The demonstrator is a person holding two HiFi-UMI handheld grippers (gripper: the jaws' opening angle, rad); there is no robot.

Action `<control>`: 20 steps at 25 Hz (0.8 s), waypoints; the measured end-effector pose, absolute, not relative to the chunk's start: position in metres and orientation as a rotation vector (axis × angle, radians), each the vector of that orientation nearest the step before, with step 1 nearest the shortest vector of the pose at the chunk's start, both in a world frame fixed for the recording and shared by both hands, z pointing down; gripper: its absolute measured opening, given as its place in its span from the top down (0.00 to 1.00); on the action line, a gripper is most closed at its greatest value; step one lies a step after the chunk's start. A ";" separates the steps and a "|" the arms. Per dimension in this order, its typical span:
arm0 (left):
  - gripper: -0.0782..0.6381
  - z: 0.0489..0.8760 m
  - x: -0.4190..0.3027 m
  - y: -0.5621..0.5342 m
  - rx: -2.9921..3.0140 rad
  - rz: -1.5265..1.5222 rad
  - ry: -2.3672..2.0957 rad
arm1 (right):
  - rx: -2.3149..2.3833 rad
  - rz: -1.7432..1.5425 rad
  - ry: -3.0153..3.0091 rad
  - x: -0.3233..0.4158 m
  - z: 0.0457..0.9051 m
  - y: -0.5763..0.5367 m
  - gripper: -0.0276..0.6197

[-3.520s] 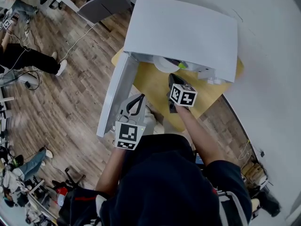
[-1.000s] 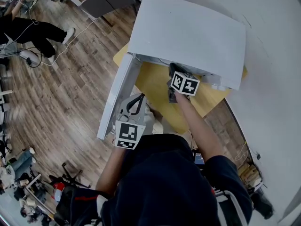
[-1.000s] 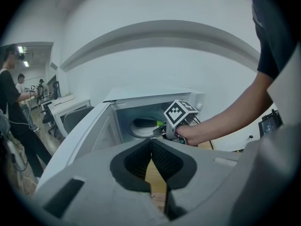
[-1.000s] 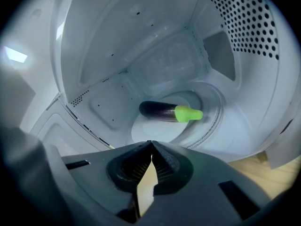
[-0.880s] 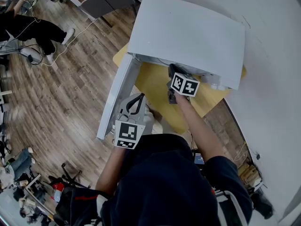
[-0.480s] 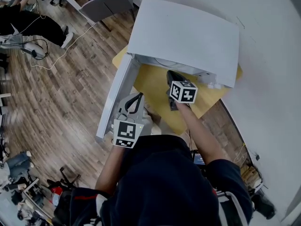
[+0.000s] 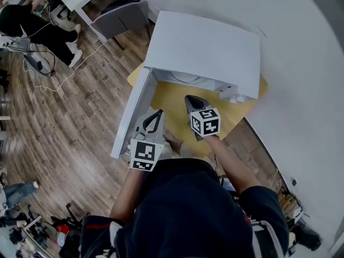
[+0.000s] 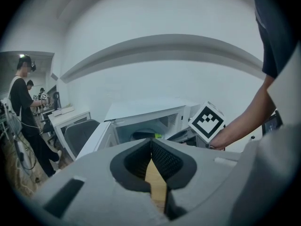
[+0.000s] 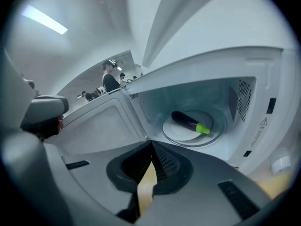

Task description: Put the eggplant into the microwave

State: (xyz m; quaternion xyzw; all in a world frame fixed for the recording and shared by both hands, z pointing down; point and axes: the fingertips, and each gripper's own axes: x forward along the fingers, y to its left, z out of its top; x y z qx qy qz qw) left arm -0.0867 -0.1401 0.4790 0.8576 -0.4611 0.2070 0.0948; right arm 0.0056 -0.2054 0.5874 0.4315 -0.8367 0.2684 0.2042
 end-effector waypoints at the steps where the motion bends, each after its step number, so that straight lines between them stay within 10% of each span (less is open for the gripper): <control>1: 0.87 0.477 -0.087 -0.140 2.549 0.610 -1.370 | 1.202 0.733 -2.345 0.006 0.581 -0.203 0.94; 20: 0.87 0.426 -0.100 -0.158 2.622 0.521 -1.485 | 1.243 0.455 -2.595 0.003 0.441 -0.191 0.94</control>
